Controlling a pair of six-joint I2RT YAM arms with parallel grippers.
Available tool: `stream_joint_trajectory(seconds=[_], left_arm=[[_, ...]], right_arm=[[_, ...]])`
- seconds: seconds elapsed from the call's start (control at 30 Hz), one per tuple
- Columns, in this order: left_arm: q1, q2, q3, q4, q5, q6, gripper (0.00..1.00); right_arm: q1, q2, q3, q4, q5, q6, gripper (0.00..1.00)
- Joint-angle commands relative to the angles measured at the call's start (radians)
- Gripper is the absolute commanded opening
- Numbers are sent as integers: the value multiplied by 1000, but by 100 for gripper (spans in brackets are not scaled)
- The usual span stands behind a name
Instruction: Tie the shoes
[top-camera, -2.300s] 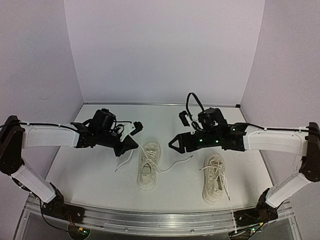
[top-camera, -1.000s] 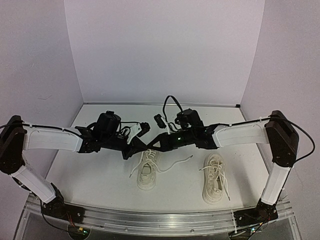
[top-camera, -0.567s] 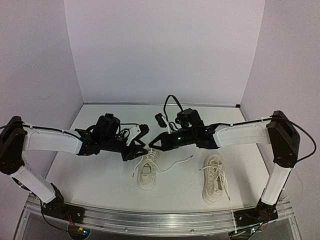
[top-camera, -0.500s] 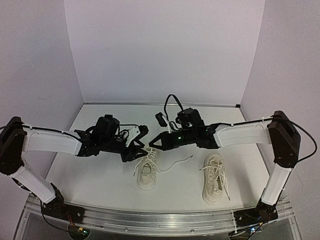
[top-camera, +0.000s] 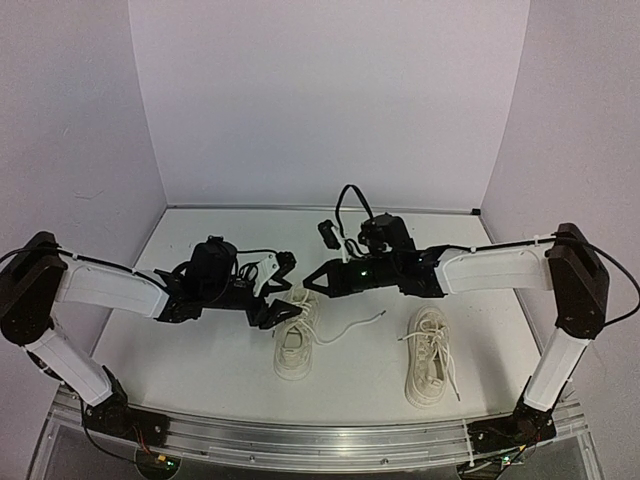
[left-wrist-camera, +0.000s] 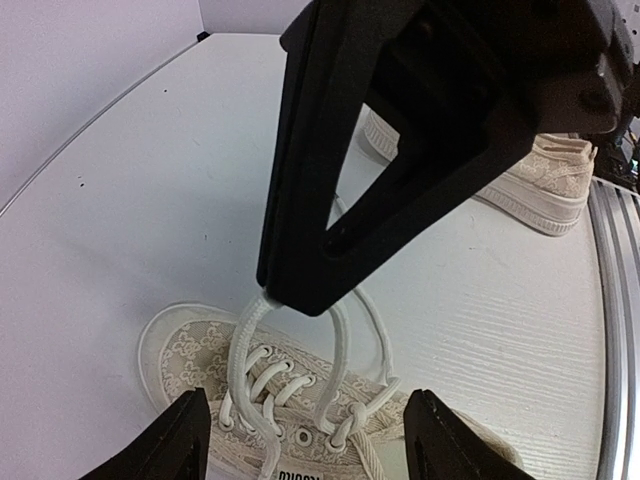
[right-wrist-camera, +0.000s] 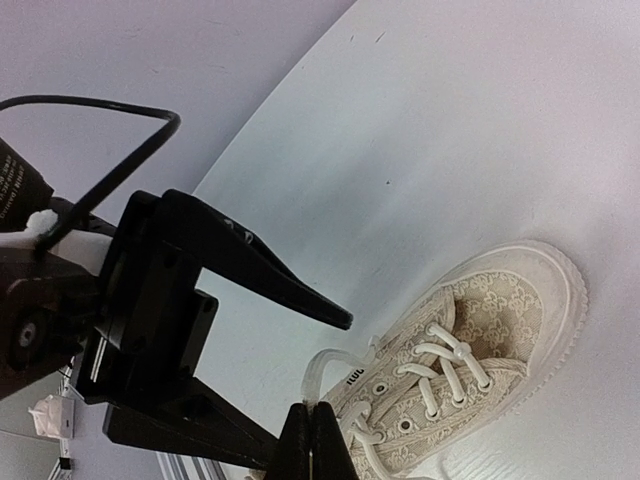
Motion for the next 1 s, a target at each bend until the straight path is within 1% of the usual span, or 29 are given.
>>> stream_joint_trajectory(seconds=[0.0, 0.07, 0.13, 0.2, 0.3, 0.37, 0.53, 0.63, 0.67, 0.7, 0.73, 0.83, 0.87, 0.93, 0.97], left_arm=[[-6, 43, 51, 77, 16, -14, 69], [-7, 56, 63, 78, 27, -10, 67], [-8, 71, 74, 70, 40, -3, 63], [-11, 84, 86, 56, 53, 8, 55], [-16, 102, 95, 47, 56, 16, 39], [-16, 108, 95, 47, 54, 17, 30], [-18, 117, 98, 34, 53, 24, 15], [-18, 120, 97, 33, 53, 23, 5], [-18, 120, 96, 33, 53, 22, 2], [-18, 121, 96, 33, 53, 22, 1], [-18, 119, 93, 33, 54, 21, 0], [-18, 114, 87, 32, 57, 23, 0], [-18, 113, 86, 32, 57, 23, 0], [-19, 111, 83, 35, 59, 25, 0], [-19, 111, 83, 35, 61, 27, 0]], right_arm=[[5, -45, -1, 13, 10, 5, 0], [7, -42, 0, 13, 10, 7, 0], [6, -40, 2, 13, 12, 8, 0], [6, -39, 2, 13, 16, 10, 0], [6, -37, 2, 13, 19, 13, 0], [6, -37, 2, 13, 20, 14, 0], [6, -43, -4, 13, 28, 21, 0], [4, -45, -6, 7, 33, 27, 0], [1, -49, -8, -3, 40, 30, 5], [-3, -59, -13, -16, 52, 35, 13], [-7, -73, -23, -29, 74, 42, 22], [-16, -129, -49, -116, 168, 38, 39], [-18, -139, -51, -154, 194, 26, 43], [-19, -151, -49, -288, 256, 1, 51], [-19, -150, -49, -338, 277, -10, 53]])
